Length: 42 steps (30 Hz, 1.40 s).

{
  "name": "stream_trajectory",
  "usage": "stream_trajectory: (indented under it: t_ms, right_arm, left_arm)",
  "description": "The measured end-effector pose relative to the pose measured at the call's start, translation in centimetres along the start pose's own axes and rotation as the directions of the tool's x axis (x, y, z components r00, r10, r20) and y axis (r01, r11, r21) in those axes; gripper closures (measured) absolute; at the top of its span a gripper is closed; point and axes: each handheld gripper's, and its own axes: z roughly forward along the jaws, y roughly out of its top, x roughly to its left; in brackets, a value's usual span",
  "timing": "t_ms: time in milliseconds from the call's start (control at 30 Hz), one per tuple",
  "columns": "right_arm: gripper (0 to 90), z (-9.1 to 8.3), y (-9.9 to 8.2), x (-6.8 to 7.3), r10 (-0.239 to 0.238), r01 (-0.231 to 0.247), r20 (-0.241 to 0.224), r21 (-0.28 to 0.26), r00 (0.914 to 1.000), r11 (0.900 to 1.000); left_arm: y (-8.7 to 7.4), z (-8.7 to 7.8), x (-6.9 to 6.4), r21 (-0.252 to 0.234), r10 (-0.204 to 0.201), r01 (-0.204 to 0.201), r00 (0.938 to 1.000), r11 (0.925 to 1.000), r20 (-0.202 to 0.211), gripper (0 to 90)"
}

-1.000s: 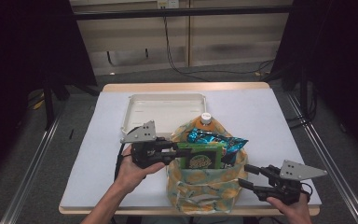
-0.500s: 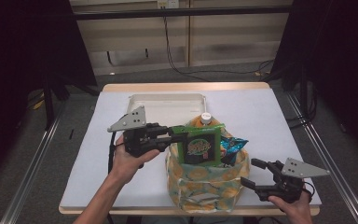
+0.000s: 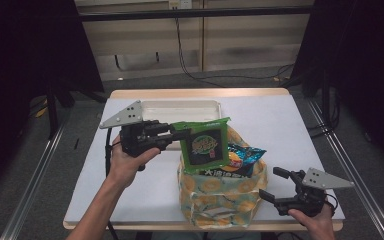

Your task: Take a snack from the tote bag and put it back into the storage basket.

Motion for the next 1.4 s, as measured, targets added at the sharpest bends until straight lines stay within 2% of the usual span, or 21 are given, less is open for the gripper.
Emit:
stream_trajectory:
  t_ms: [67, 133, 267, 400, 433, 500, 667, 700, 767, 867, 967, 1133, 1200, 1233, 1300, 1333, 1400]
  right_arm:
    - [10.3, 0.1, 0.0, 0.0, -0.002, 0.002, 0.001, -0.005, 1.0, 1.0]
    - [9.3, 0.0, 0.0, 0.0, -0.004, 0.004, 0.004, -0.003, 1.0, 1.0]
    - [8.3, 0.1, 0.0, 0.0, -0.003, 0.003, 0.006, 0.002, 1.0, 1.0]
    - [7.2, 0.1, 0.0, -0.1, -0.007, 0.007, 0.018, -0.004, 0.9998, 1.0]
    - [6.8, 0.1, 0.0, -0.1, 0.0, 0.001, 0.023, -0.009, 0.9997, 1.0]
    - [4.7, -0.1, 0.0, -0.3, 0.009, -0.008, 0.035, -0.036, 0.9993, 0.9993]
    - [1.3, -0.2, -0.1, -0.5, 0.007, -0.007, 0.022, -0.037, 0.9997, 0.9993]
    - [1.2, -0.1, -0.1, -0.4, 0.006, -0.006, 0.013, -0.039, 0.9999, 0.9992]
    - [1.2, -0.2, -0.1, -0.5, 0.019, -0.019, 0.008, -0.041, 0.9998, 0.999]
    - [1.2, -0.3, -0.1, -0.4, 0.004, -0.003, 0.004, -0.038, 1.0, 0.9993]
    - [1.2, -0.2, -0.1, -0.3, -0.002, 0.002, 0.003, -0.034, 1.0, 0.9994]
    - [1.3, -0.2, -0.1, -0.3, -0.006, 0.006, 0.006, -0.032, 1.0, 0.9995]
    - [1.6, -0.2, -0.2, -0.4, -0.016, 0.016, 0.001, -0.031, 0.9999, 0.9994]
    - [1.6, -0.2, -0.2, -0.4, -0.014, 0.014, -0.005, -0.027, 0.9999, 0.9996]
    - [1.9, 0.0, -0.3, -0.4, -0.012, 0.012, -0.008, -0.025, 0.9999, 0.9996]
    - [1.9, 0.0, -0.3, -0.4, -0.016, 0.016, -0.008, -0.023, 0.9998, 0.9996]
    - [1.9, 0.0, -0.3, -0.4, -0.016, 0.016, -0.009, -0.023, 0.9998, 0.9996]
  left_arm:
    - [0.1, -0.4, 0.3, 0.007, 0.0, 0.0, 0.9999, 1.0, -0.011, 75.1]
    - [0.3, -1.3, 0.6, -0.002, 0.005, -0.005, 0.9996, 1.0, -0.028, 75.1]
    - [0.3, -2.0, 0.8, -0.012, 0.003, -0.003, 0.9991, 0.9999, -0.042, 75.1]
    - [0.4, -3.2, 1.4, -0.024, 0.0, -0.002, 0.9978, 0.9997, -0.066, 75.1]
    - [0.4, -3.5, 1.6, -0.031, -0.012, 0.009, 0.9963, 0.9995, -0.086, 75.1]
    - [0.2, -4.2, 2.2, -0.02, -0.008, 0.006, 0.9948, 0.9998, -0.101, 75.2]
    - [0.1, -4.7, 2.9, -0.02, -0.021, 0.019, 0.9923, 0.9996, -0.122, 75.3]
    - [0.2, -5.1, 3.2, -0.019, -0.02, 0.018, 0.9905, 0.9997, -0.136, 75.3]
    - [0.2, -5.4, 3.6, -0.022, -0.023, 0.02, 0.9904, 0.9996, -0.136, 75.3]
    - [0.4, -5.7, 4.0, -0.019, -0.025, 0.023, 0.9881, 0.9996, -0.152, 75.2]
    - [0.3, -6.2, 4.6, -0.018, -0.027, 0.024, 0.9835, 0.9996, -0.179, 75.2]
    - [0.1, -6.5, 5.9, -0.002, -0.034, 0.034, 0.9785, 0.9994, -0.203, 75.2]
    - [0.0, -6.4, 6.5, -0.011, -0.043, 0.041, 0.9775, 0.9991, -0.206, 75.2]
    - [-0.2, -6.2, 7.2, 0.01, -0.042, 0.045, 0.9722, 0.9989, -0.231, 75.2]
    - [-0.3, -6.0, 7.5, 0.02, -0.035, 0.041, 0.9698, 0.9989, -0.241, 75.2]
    - [-0.7, -5.7, 8.1, 0.024, -0.041, 0.048, 0.9711, 0.9986, -0.235, 75.2]
    - [-0.8, -5.6, 8.4, 0.034, -0.042, 0.051, 0.9708, 0.9981, -0.236, 75.1]
